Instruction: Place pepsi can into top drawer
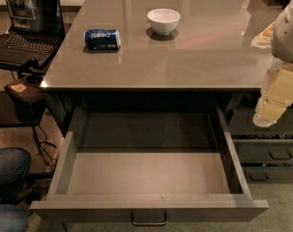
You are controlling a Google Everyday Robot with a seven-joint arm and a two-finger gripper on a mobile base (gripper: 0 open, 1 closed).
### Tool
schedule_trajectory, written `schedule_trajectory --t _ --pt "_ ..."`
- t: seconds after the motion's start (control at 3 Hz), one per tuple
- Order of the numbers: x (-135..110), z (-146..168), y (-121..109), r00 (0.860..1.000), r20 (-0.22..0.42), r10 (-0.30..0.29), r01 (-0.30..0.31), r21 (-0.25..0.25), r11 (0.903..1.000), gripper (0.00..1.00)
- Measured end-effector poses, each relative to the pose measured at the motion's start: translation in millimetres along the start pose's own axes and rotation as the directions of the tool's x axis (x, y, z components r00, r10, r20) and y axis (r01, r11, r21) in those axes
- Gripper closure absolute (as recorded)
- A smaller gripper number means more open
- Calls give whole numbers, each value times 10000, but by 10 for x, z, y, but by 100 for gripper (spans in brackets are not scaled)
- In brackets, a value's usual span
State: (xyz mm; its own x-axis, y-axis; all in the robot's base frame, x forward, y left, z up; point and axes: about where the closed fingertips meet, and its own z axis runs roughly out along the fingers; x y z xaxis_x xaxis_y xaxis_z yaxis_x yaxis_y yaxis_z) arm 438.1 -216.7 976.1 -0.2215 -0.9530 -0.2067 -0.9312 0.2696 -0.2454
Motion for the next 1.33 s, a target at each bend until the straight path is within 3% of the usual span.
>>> schedule_trajectory --t 0.33,0.67,1.0,1.33 --pt "-230 16 -349 9996 266 -110 103 271 9996 0" --pt "-230 16 -349 9996 266 -110 103 271 9996 0" --pt "-289 -5 -367 9972 704 -256 229 383 9990 0" --pt "-662 179 -622 9747 1875 -1220 1263 -109 9919 0"
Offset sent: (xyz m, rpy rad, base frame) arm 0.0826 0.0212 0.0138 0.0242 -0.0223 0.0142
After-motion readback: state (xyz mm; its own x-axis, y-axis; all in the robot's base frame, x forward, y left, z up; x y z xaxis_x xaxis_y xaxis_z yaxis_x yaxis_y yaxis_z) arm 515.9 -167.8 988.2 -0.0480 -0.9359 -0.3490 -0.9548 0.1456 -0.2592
